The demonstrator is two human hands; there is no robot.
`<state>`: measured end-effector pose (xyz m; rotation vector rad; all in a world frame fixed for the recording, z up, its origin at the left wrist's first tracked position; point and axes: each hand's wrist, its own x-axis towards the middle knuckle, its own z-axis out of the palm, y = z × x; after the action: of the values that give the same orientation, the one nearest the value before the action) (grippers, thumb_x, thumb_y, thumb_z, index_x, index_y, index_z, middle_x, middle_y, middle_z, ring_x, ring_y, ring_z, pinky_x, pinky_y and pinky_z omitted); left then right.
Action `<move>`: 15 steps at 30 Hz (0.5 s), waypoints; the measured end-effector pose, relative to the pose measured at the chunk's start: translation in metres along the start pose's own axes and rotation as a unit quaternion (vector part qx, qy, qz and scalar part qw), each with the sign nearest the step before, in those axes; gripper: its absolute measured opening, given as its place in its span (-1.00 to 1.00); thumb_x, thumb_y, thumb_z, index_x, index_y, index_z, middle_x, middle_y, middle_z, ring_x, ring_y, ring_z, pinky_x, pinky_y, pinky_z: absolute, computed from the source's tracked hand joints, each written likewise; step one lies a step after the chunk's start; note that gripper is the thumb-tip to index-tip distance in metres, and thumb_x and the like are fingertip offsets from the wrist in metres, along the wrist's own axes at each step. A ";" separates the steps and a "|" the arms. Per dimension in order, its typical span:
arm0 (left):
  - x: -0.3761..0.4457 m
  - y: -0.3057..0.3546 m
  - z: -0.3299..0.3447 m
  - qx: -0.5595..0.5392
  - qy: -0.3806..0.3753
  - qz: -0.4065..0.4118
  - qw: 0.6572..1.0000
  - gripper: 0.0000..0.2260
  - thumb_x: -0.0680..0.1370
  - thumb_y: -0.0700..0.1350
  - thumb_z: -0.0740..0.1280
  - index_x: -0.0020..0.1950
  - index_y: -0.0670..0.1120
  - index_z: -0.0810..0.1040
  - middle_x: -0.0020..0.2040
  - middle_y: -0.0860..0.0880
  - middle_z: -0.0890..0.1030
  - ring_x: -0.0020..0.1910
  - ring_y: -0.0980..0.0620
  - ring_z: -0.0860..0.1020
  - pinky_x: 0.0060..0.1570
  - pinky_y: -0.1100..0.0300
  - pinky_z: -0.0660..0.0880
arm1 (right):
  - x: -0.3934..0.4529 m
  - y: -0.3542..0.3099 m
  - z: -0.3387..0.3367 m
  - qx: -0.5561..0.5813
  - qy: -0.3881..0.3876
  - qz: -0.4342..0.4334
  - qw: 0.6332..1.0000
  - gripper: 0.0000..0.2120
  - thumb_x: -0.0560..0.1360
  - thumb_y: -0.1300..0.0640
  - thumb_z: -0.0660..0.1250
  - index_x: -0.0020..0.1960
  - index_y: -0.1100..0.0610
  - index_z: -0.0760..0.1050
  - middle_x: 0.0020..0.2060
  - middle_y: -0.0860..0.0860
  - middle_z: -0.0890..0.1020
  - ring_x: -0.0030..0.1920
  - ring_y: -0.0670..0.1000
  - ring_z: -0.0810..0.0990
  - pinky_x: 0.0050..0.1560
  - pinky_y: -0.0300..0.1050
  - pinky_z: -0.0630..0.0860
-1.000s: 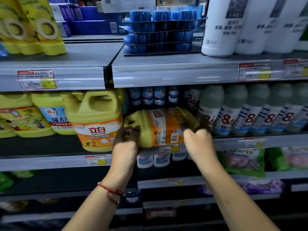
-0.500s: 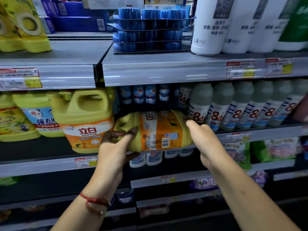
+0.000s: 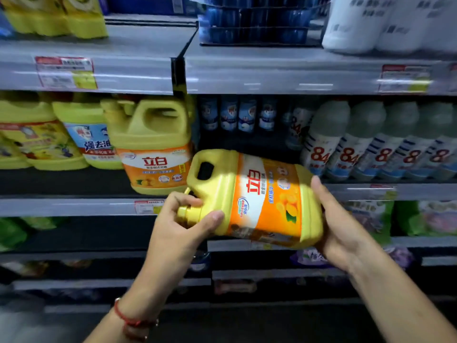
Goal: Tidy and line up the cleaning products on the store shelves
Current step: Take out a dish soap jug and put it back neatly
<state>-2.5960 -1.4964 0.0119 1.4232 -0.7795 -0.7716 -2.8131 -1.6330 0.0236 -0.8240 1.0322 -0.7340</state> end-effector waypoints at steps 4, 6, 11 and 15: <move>-0.002 -0.010 -0.024 -0.011 -0.045 0.036 0.998 -0.61 0.19 0.07 0.59 -0.06 0.11 0.55 -0.10 0.10 0.64 -0.12 0.05 0.61 -0.11 -0.04 0.62 | -0.008 0.015 -0.006 0.019 -0.111 0.039 0.993 -0.24 0.24 -0.33 0.51 0.33 0.03 0.57 0.22 0.15 0.66 0.21 0.20 0.65 0.20 0.34 0.52; -0.004 -0.019 -0.029 -0.066 -0.035 0.052 0.996 -0.45 0.23 0.00 0.59 0.17 0.16 0.53 0.02 0.06 0.66 -0.01 0.04 0.63 -0.09 0.11 0.63 | -0.008 0.031 -0.005 0.037 -0.133 0.058 0.989 -0.06 0.05 -0.23 0.67 0.36 0.04 0.54 0.25 0.16 0.64 0.23 0.21 0.64 0.23 0.34 0.50; -0.027 -0.055 -0.025 -0.247 0.027 -0.049 0.967 -0.02 0.22 0.27 0.61 0.54 0.07 0.27 0.35 -0.11 0.58 0.18 -0.06 0.64 -0.08 0.09 0.63 | -0.017 0.083 0.013 0.099 -0.173 0.097 0.975 -0.01 -0.05 -0.12 0.72 0.33 0.08 0.55 0.23 0.18 0.65 0.21 0.20 0.65 0.27 0.25 0.48; -0.062 -0.081 -0.009 -0.334 0.092 -0.206 0.915 -0.01 0.15 0.37 0.59 0.49 0.03 0.38 0.29 -0.11 0.63 0.23 -0.15 0.63 0.10 -0.13 0.61 | -0.032 0.118 0.031 0.032 -0.196 0.093 0.976 -0.01 -0.08 -0.14 0.72 0.30 0.10 0.55 0.17 0.15 0.69 0.14 0.15 0.69 -0.04 0.05 0.67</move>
<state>-2.6222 -1.4401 -0.0694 1.0101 -0.0284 -1.0799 -2.7792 -1.5400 -0.0546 -0.7668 0.7149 -0.4205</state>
